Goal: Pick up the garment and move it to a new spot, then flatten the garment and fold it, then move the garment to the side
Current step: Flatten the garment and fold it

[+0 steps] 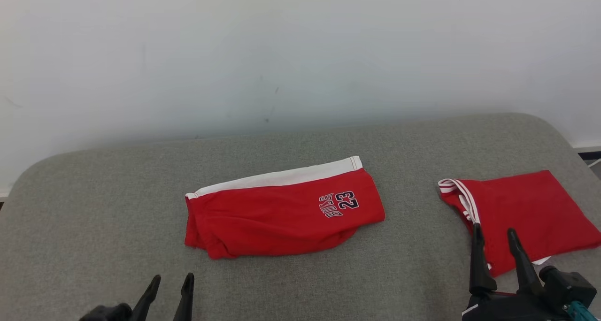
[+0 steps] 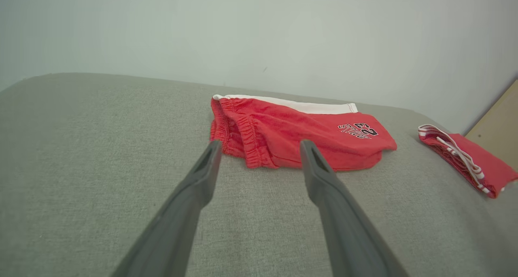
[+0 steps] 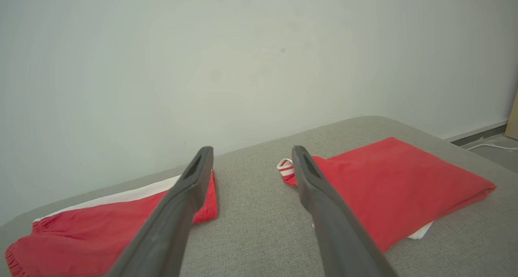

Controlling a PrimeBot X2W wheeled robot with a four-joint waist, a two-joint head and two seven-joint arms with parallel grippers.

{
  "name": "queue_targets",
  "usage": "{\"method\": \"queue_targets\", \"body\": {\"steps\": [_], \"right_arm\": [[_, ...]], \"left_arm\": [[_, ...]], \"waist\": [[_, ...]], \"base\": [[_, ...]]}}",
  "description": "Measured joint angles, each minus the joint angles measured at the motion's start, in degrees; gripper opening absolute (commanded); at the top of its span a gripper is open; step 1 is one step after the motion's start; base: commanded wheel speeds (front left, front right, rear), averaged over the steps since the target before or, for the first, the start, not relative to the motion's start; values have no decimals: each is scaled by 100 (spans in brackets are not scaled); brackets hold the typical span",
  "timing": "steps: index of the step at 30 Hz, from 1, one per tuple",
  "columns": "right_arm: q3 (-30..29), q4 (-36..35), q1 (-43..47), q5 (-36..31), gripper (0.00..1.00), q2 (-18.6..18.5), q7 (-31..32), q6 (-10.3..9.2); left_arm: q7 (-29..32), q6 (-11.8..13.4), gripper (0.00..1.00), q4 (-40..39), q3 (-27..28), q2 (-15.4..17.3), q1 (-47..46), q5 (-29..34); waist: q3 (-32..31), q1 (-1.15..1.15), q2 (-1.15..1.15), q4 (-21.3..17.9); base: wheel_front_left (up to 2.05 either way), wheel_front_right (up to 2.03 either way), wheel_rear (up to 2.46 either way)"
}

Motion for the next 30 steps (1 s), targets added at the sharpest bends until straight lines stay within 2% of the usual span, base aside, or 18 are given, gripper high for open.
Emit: {"method": "queue_targets", "body": {"steps": [6, 10, 15, 30], "right_arm": [[171, -175, -48, -108, 100, 45, 0, 1], [308, -294, -140, -146, 100, 53, 0, 1], [428, -369, -192, -200, 100, 55, 0, 1], [280, -606, -441, -249, 100, -11, 0, 2]], "left_arm": [[606, -196, 100, 667, -53, -232, -741, -411], [1024, -285, 100, 1238, -201, -296, -1335, -409], [1383, -344, 100, 1859, -357, -247, -1580, -230], [1703, -389, 100, 2954, -366, -231, -2407, -111]], "waist": [[96, 0, 0, -112], [193, 0, 0, -225], [349, 0, 0, -416], [1014, 1, 1, -952]], "base": [[0, 0, 0], [0, 0, 0], [0, 0, 0], [0, 0, 0]]}}
